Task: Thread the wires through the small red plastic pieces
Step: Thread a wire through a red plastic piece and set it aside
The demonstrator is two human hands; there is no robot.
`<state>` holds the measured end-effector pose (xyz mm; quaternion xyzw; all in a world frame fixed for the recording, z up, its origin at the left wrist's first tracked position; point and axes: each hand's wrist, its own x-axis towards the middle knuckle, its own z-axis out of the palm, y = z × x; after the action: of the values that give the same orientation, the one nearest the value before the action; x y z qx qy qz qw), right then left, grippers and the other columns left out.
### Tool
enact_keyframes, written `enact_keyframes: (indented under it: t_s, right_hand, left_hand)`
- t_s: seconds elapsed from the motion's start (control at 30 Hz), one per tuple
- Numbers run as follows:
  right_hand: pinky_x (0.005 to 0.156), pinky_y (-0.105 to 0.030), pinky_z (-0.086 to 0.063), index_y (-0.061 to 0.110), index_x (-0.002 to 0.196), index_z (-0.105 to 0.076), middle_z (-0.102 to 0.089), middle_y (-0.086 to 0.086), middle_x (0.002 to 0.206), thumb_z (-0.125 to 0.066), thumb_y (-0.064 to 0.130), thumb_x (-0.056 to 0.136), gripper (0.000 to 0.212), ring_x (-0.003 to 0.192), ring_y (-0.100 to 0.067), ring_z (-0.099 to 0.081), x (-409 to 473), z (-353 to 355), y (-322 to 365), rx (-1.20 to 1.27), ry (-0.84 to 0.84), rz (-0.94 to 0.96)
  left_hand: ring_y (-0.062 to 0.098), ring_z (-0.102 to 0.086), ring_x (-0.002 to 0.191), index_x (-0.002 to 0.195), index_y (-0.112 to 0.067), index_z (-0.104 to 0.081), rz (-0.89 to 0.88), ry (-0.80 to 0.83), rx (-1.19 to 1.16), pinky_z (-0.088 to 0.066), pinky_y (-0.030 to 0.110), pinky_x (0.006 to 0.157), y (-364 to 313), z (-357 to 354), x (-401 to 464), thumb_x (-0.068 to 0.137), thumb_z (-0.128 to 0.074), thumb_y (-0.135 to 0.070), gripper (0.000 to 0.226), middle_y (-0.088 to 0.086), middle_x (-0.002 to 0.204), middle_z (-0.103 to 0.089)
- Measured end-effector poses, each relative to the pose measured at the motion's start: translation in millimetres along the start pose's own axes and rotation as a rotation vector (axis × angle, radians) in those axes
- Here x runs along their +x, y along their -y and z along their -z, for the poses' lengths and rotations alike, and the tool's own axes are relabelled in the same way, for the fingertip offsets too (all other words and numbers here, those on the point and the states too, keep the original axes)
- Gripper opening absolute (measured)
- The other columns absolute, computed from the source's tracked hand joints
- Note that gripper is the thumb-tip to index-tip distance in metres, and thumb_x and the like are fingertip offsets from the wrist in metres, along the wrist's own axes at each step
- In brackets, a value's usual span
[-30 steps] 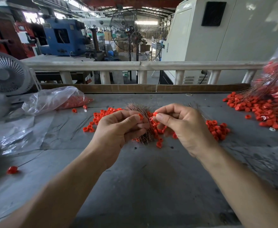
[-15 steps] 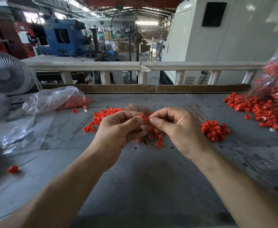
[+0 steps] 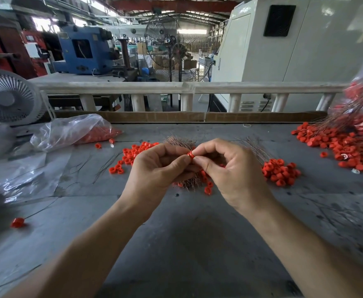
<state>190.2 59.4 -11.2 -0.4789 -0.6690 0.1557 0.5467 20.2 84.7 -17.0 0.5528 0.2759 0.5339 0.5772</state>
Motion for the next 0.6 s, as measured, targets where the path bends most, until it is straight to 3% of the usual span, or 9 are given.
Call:
enact_keyframes:
  t_s: [0.13, 0.33, 0.43, 0.6]
  right_hand:
    - [0.081, -0.030, -0.056, 0.017, 0.093, -0.079, -0.074, 0.010, 0.087, -0.079, 0.012, 0.088, 0.008, 0.089, -0.009, -0.069, -0.9, 1.5, 2.5, -0.039, -0.001, 0.015]
    - [0.083, -0.026, -0.054, 0.014, 0.090, -0.080, -0.072, 0.008, 0.090, -0.080, 0.009, 0.086, 0.007, 0.091, -0.009, -0.067, -1.5, 0.7, 6.3, -0.050, -0.025, 0.053]
    - [0.083, -0.027, -0.054, 0.014, 0.091, -0.080, -0.072, 0.008, 0.090, -0.079, 0.009, 0.086, 0.007, 0.091, -0.010, -0.068, -1.9, 0.4, 5.8, -0.043, -0.023, 0.055]
    - [0.080, -0.025, -0.053, 0.015, 0.094, -0.079, -0.070, 0.008, 0.092, -0.081, 0.012, 0.084, 0.010, 0.091, -0.009, -0.067, -1.8, -1.2, 4.9, -0.134, -0.035, 0.152]
  left_hand:
    - [0.032, -0.077, 0.089, 0.088, -0.022, -0.078, -0.063, -0.004, 0.073, -0.061, 0.029, 0.076, 1.5, -0.8, 0.1, 0.082, -0.074, -0.015, 0.010, 0.017, 0.091, -0.077]
    - [0.032, -0.077, 0.088, 0.090, -0.021, -0.077, -0.114, -0.010, 0.107, -0.061, 0.030, 0.077, 4.5, -0.4, 0.0, 0.087, -0.072, -0.010, 0.012, 0.016, 0.090, -0.077]
    - [0.031, -0.077, 0.088, 0.089, -0.024, -0.078, -0.089, -0.005, 0.082, -0.061, 0.029, 0.076, 4.3, -0.5, -0.5, 0.082, -0.074, -0.018, 0.010, 0.015, 0.090, -0.077]
    - [0.027, -0.076, 0.086, 0.092, -0.014, -0.078, 0.021, -0.011, -0.036, -0.061, 0.030, 0.075, 6.5, 1.8, 0.0, 0.081, -0.073, -0.018, 0.012, 0.020, 0.091, -0.076]
